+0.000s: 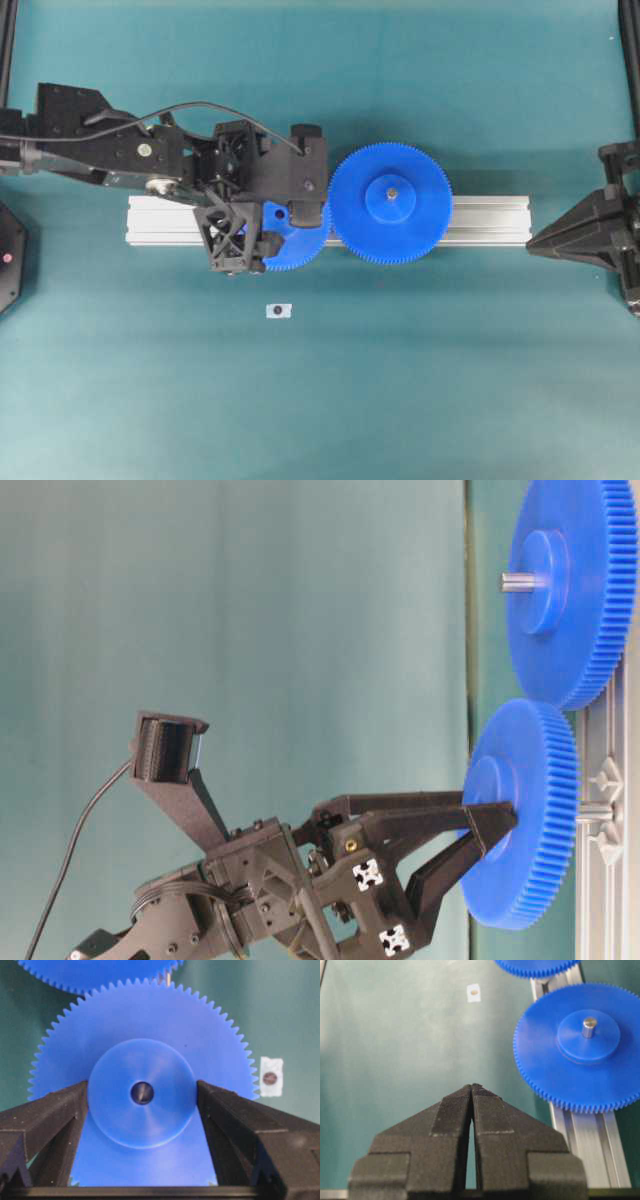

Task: Insert the small gear onto the shaft.
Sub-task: 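Push the small gear down onto the shaft and open the left gripper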

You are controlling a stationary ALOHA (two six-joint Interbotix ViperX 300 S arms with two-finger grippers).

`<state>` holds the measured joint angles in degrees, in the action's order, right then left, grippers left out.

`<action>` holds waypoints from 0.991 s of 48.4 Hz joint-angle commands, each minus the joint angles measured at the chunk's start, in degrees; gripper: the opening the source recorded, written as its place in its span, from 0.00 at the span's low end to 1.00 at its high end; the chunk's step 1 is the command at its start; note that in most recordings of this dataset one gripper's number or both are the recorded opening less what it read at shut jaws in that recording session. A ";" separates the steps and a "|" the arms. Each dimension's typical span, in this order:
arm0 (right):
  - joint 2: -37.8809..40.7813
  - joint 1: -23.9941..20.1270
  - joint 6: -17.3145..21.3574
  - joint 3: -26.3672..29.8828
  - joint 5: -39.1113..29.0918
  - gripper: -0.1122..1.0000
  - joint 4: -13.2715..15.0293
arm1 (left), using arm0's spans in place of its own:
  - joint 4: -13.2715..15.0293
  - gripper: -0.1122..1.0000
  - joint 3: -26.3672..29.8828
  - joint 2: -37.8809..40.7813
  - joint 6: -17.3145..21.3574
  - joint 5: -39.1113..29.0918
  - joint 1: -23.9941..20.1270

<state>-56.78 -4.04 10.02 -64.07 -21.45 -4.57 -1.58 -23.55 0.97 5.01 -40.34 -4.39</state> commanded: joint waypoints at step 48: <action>0.18 -0.09 0.53 0.79 0.70 0.16 -0.09 | 0.26 0.83 0.88 -3.43 0.00 -1.76 -2.46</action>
<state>-56.87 -4.04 10.02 -64.07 -21.36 -4.48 -1.23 -23.20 0.70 5.27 -41.22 -6.86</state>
